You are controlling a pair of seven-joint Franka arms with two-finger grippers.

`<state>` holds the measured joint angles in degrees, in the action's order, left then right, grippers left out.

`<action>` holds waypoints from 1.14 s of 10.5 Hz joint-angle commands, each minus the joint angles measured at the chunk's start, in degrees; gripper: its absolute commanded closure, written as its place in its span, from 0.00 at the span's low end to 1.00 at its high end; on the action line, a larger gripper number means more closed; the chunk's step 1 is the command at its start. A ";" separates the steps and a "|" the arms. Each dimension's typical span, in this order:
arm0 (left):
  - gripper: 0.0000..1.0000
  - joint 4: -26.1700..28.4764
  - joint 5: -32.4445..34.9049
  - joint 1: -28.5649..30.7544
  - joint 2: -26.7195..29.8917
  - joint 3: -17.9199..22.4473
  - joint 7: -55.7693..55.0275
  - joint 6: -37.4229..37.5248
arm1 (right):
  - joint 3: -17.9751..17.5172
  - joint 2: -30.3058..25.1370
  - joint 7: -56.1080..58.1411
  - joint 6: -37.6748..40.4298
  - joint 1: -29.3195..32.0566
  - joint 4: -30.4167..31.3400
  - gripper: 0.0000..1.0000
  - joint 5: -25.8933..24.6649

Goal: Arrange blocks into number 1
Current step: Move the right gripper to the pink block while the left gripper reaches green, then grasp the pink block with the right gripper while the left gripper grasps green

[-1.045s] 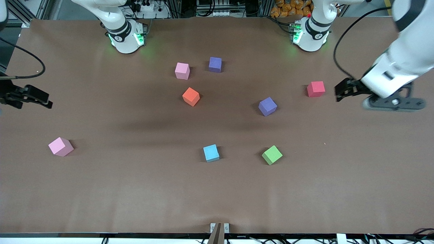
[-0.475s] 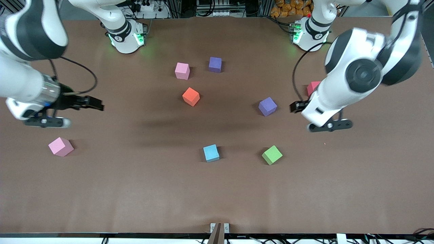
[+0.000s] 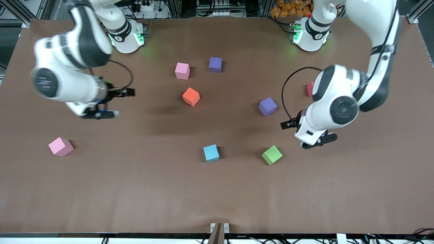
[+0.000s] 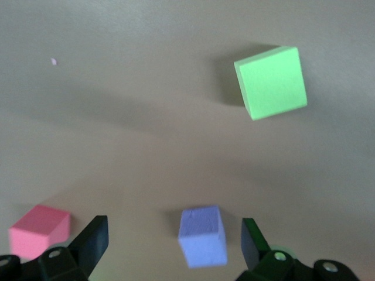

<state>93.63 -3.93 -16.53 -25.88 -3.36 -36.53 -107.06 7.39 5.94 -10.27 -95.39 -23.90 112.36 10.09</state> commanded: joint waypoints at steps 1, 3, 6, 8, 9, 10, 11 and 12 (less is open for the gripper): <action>0.00 -0.65 0.85 0.53 -1.80 0.28 -3.54 -3.49 | 0.70 -6.02 -0.80 -8.01 -5.52 11.53 0.00 0.63; 0.00 -0.91 0.86 0.53 -3.47 0.46 -8.96 -8.14 | 0.70 -6.91 -2.19 -16.62 -8.86 18.04 0.00 1.24; 0.00 -6.07 3.12 -0.35 -9.35 0.46 -22.06 -14.23 | 0.43 -6.65 -15.44 -26.75 -16.68 23.33 0.00 2.56; 0.00 -9.68 4.55 -1.05 -12.86 0.46 -27.52 -14.32 | 0.34 -6.21 -20.29 -29.66 -20.64 26.23 0.00 2.56; 0.00 -11.44 4.64 -2.10 -14.88 0.54 -29.89 -14.32 | 0.26 -6.03 -21.79 -31.76 -22.74 27.99 0.00 2.65; 0.00 -12.33 4.64 -2.46 -16.12 0.54 -31.05 -15.10 | 0.17 -5.59 -22.42 -33.78 -24.59 29.31 0.00 2.74; 0.00 -12.33 4.64 -2.63 -16.48 0.46 -31.76 -17.28 | 0.17 -4.98 -22.33 -35.20 -26.26 30.02 0.00 5.17; 0.00 -12.33 4.64 -3.07 -17.36 0.46 -32.72 -19.04 | -0.09 -4.37 -22.33 -36.95 -28.11 30.63 0.00 7.29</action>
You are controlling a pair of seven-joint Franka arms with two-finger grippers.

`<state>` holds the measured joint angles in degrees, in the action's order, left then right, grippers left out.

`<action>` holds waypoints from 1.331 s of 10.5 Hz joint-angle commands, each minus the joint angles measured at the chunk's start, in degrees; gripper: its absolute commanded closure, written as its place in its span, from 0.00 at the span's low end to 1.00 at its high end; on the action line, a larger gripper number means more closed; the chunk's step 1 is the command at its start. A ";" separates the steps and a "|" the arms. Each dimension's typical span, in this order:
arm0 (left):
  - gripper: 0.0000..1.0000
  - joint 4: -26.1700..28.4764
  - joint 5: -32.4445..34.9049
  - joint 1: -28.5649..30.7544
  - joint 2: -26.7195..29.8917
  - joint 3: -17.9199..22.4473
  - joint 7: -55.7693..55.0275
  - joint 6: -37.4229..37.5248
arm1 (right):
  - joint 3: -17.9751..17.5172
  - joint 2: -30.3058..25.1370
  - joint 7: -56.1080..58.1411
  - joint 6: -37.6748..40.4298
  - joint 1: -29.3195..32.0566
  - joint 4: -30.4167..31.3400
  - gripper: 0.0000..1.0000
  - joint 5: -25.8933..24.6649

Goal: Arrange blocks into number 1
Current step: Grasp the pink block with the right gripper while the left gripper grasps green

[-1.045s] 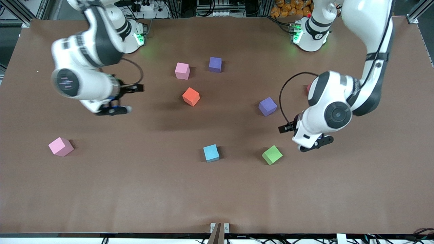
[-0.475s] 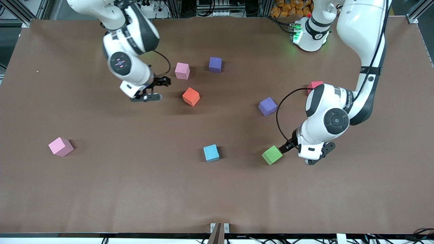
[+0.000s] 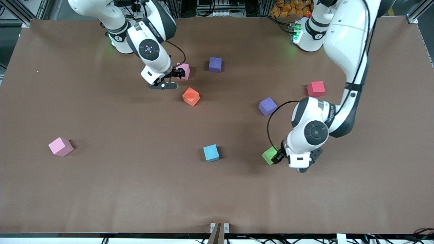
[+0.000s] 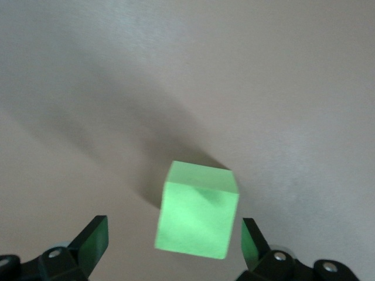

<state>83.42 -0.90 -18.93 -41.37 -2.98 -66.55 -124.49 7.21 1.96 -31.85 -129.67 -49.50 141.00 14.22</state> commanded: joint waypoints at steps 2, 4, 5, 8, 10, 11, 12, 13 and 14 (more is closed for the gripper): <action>0.00 -2.12 1.95 -2.33 -3.89 0.34 -3.15 -2.95 | -0.87 0.93 -0.76 -4.09 -4.10 2.44 0.00 5.10; 0.00 -1.86 3.27 -3.04 -4.07 0.61 -3.15 -2.95 | -1.14 2.52 -0.75 -7.42 -5.69 3.84 0.00 6.96; 0.00 -1.68 3.36 -3.13 -4.07 0.61 -3.15 -2.95 | -1.14 2.61 -0.75 -7.70 -5.96 4.46 0.00 6.96; 0.00 -1.50 3.45 -2.96 -4.16 0.61 -2.72 -2.95 | -1.14 3.92 -0.75 -8.05 -6.48 4.64 0.00 7.05; 0.00 -1.50 3.71 -2.96 -5.21 0.61 -2.36 -2.95 | -1.14 6.11 -1.45 -10.76 -7.53 4.64 0.00 7.05; 0.00 -1.50 5.45 -2.96 -5.39 0.52 -2.27 -2.95 | -1.14 6.65 -2.85 -11.30 -7.98 4.64 0.01 7.05; 0.00 -1.50 6.08 -2.87 -5.74 0.52 -2.10 -2.95 | -1.23 6.74 -4.52 -11.65 -8.24 4.64 0.07 7.05; 0.00 -1.50 6.17 -2.61 -6.00 0.52 -2.01 -2.95 | -1.32 6.83 -6.53 -12.79 -8.77 4.73 0.15 7.05; 0.00 -1.59 6.17 -2.52 -6.27 0.52 -2.01 -3.03 | -1.58 6.83 -7.77 -14.45 -8.86 5.68 0.16 7.05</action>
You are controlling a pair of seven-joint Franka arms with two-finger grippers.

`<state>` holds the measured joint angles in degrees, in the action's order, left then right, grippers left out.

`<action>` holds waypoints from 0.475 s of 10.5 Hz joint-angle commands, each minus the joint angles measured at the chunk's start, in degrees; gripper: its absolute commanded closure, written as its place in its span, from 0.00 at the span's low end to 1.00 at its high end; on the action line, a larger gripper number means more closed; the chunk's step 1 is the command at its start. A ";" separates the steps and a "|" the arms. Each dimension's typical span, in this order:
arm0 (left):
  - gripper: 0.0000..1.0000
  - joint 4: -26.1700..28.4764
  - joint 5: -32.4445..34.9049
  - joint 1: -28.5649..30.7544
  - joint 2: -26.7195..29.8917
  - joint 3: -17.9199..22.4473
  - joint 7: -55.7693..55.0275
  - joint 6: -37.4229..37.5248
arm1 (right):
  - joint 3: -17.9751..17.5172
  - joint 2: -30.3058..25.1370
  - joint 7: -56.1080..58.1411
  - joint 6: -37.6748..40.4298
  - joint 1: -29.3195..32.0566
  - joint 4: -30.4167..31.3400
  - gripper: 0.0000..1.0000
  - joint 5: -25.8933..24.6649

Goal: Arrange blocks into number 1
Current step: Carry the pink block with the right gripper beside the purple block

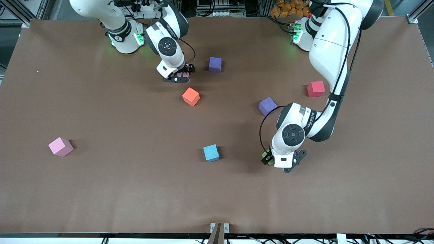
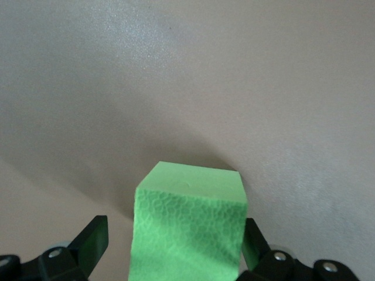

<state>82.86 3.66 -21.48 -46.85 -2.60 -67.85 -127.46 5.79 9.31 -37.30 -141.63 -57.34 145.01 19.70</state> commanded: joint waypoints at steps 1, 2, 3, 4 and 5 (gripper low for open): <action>0.00 -1.12 1.79 0.04 -0.88 0.14 -0.71 -0.51 | -0.69 -0.52 -2.78 -3.55 -1.02 1.94 0.21 1.57; 0.32 -1.20 1.53 0.12 -0.88 0.14 -1.49 -0.86 | -0.69 -0.61 -2.95 -3.65 -0.93 2.29 0.28 1.57; 0.68 -1.12 1.26 0.12 -0.88 0.05 -1.76 -0.86 | -0.69 -0.61 -3.65 -3.65 -0.93 2.30 0.38 1.57; 0.97 -1.12 1.26 0.12 -0.88 0.05 -1.76 -0.86 | -0.69 -0.70 -3.92 -3.65 -0.75 2.30 0.44 1.57; 1.00 -1.12 1.35 0.12 -0.96 0.14 -1.76 -0.86 | -0.69 -0.96 -3.92 -3.56 -0.49 2.30 0.45 1.57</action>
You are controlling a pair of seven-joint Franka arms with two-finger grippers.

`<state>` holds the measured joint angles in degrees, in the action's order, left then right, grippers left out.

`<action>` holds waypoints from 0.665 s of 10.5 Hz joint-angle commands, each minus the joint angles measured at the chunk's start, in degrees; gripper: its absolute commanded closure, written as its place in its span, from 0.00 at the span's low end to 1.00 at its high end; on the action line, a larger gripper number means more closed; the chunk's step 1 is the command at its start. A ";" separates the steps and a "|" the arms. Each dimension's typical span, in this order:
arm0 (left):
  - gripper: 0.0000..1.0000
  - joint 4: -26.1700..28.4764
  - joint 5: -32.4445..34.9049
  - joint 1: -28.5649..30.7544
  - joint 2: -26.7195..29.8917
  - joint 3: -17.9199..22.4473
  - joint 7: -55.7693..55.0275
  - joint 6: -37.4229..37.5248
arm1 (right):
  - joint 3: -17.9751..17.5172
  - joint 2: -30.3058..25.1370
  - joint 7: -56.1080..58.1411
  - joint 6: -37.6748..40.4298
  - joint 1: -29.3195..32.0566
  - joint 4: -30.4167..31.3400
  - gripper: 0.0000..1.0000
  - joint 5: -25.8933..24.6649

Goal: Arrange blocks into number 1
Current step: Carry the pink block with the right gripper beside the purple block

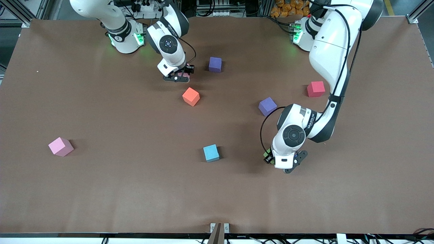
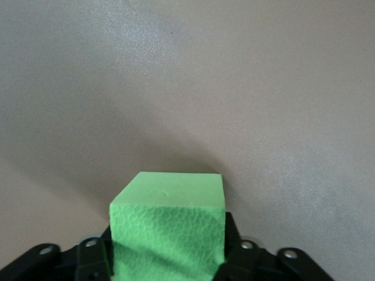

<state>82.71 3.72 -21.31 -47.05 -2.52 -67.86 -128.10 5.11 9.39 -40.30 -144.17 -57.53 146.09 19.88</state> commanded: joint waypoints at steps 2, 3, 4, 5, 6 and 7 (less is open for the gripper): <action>1.00 -0.89 1.81 -0.57 -0.76 0.06 -1.40 -0.31 | -0.01 -2.17 -1.10 -1.11 0.22 1.04 0.45 1.39; 1.00 -0.89 1.82 -0.57 -0.59 0.06 -1.05 -0.22 | -0.01 -2.53 -1.62 -1.11 0.57 0.69 0.45 1.39; 1.00 -0.89 1.90 -0.49 -0.33 0.06 -0.79 -0.22 | 0.08 -3.14 -1.71 -1.11 0.84 0.34 0.45 1.30; 1.00 -0.89 1.90 -0.49 -0.15 0.06 -0.70 -0.22 | 0.08 -4.28 -1.63 -1.11 1.36 0.07 0.44 1.30; 1.00 -0.71 1.82 -0.31 0.20 0.06 -0.78 -0.22 | 0.08 -4.90 -1.71 -0.59 1.63 -1.32 0.44 1.30; 1.00 -0.63 1.82 -0.14 0.46 0.06 -0.79 -0.14 | 0.08 -4.56 -2.58 -0.33 1.54 -3.77 0.44 1.13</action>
<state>82.41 3.82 -21.48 -47.05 -2.55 -67.85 -128.17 5.37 6.54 -41.60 -145.63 -56.42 144.43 20.10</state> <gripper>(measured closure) 0.405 0.427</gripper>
